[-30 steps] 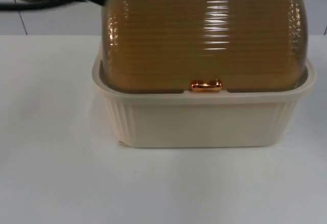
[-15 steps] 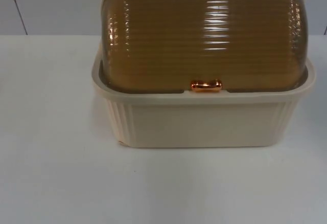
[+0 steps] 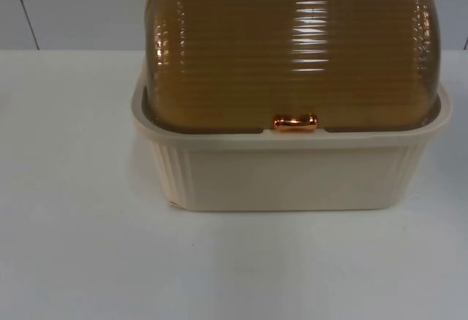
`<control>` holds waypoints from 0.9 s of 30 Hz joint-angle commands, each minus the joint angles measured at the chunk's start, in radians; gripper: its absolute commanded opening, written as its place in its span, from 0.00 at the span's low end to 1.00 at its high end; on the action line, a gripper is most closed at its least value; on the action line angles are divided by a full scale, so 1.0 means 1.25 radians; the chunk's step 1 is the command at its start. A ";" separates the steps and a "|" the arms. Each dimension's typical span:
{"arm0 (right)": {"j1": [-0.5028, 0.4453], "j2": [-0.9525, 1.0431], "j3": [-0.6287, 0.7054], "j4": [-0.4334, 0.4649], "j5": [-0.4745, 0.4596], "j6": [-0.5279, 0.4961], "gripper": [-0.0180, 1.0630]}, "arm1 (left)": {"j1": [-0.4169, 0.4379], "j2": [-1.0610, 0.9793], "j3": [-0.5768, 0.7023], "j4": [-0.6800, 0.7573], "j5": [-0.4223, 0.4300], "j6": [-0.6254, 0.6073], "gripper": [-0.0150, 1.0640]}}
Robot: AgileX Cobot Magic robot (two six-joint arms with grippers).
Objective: Open the box lid with the left hand, place the block into the box with the right hand, then close the box lid with the left hand.
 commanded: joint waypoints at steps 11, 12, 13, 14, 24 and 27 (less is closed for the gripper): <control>-0.001 -0.004 0.002 -0.006 -0.014 0.003 0.99 | 0.001 -0.005 -0.002 -0.004 0.021 -0.006 0.32; -0.001 -0.004 0.002 -0.006 -0.014 0.003 0.99 | 0.001 -0.005 -0.002 -0.006 0.029 -0.006 0.57; -0.001 -0.004 0.002 -0.006 -0.014 0.003 0.99 | 0.001 -0.005 -0.002 -0.006 0.029 -0.006 0.57; -0.001 -0.004 0.002 -0.006 -0.014 0.003 0.99 | 0.001 -0.005 -0.002 -0.012 0.038 -0.006 0.88; -0.001 -0.004 0.002 -0.006 -0.013 0.011 0.99 | 0.001 -0.071 -0.002 -0.084 0.050 -0.008 0.76; -0.001 -0.004 0.002 -0.006 -0.005 0.011 0.99 | 0.001 -0.101 -0.002 -0.082 0.043 -0.008 0.66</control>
